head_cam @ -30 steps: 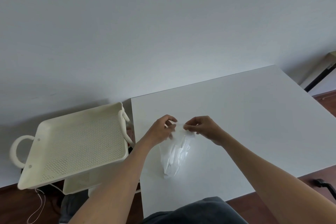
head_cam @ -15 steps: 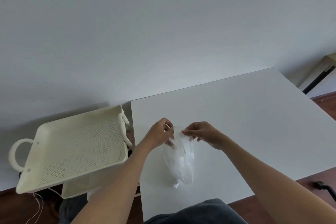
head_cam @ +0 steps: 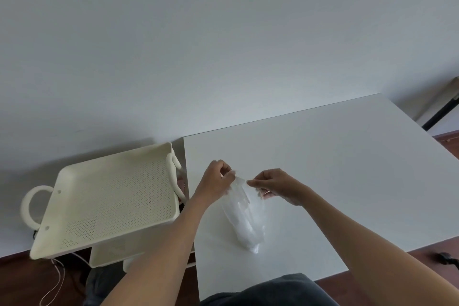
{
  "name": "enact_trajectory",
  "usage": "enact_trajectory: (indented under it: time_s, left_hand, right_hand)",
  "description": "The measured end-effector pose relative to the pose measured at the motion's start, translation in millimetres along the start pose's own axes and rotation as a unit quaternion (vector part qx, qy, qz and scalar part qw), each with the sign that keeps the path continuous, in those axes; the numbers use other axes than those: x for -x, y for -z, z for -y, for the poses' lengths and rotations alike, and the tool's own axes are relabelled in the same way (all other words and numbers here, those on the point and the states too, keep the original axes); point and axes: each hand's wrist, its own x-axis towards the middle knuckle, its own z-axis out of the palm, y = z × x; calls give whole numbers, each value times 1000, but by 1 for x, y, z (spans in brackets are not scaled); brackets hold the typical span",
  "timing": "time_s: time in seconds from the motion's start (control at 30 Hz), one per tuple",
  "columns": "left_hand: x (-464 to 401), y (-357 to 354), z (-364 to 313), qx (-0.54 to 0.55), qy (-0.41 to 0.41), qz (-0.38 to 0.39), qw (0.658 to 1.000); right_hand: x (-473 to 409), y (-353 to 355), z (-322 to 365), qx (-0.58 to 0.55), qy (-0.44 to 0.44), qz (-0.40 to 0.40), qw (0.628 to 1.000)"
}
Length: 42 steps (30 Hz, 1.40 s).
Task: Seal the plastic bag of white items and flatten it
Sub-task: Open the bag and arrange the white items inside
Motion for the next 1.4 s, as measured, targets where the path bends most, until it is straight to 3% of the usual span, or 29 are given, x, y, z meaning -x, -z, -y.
enact_trajectory:
  time_s: [0.37,0.47,0.63,0.93,1.2,1.4]
  left_hand:
    - [4,6,-4,16,10,118,993]
    - [4,4,-5,-10,8,75,997]
    - [2,-1,-1,-39,8,-20,999]
    - [1,5,-4,22,-25,82,996]
    - [-5,3,-6,-56,-20,23,998]
    - [0,-2,-7,-32,-38,44,998]
  right_hand:
    - [-4,-1,12,112,105,-102,983]
    - [-6,-4,15,124,110,-90,982]
    - [-3,3,8,117,17,-4,993]
    - [-5,4,9,105,71,-116,985]
    - [-1,15,4,76,23,-31,996]
    - [2,16,2,65,45,-63,995]
